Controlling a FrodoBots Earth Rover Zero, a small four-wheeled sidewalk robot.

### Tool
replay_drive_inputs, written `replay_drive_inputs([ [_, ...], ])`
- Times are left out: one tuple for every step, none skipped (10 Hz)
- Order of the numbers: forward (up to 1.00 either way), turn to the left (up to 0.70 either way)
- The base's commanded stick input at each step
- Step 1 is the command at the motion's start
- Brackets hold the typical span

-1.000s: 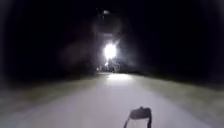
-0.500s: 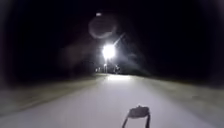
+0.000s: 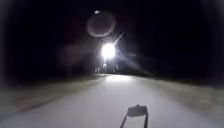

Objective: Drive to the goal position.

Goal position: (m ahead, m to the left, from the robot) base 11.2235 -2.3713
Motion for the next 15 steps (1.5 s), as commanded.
replay_drive_inputs([
  [1.0,0.04],
  [1.0,0.27],
  [1.0,0.19],
  [1.0,0.11],
  [1.0,0.03],
  [1.0,0.0],
  [1.0,0.0],
  [1.0,0.0],
  [1.0,0.0],
  [1.0,0.0],
  [1.0,0.0],
  [1.0,0.0],
  [1.0,0.0],
  [1.0,0.0],
  [1.0,0.0],
])
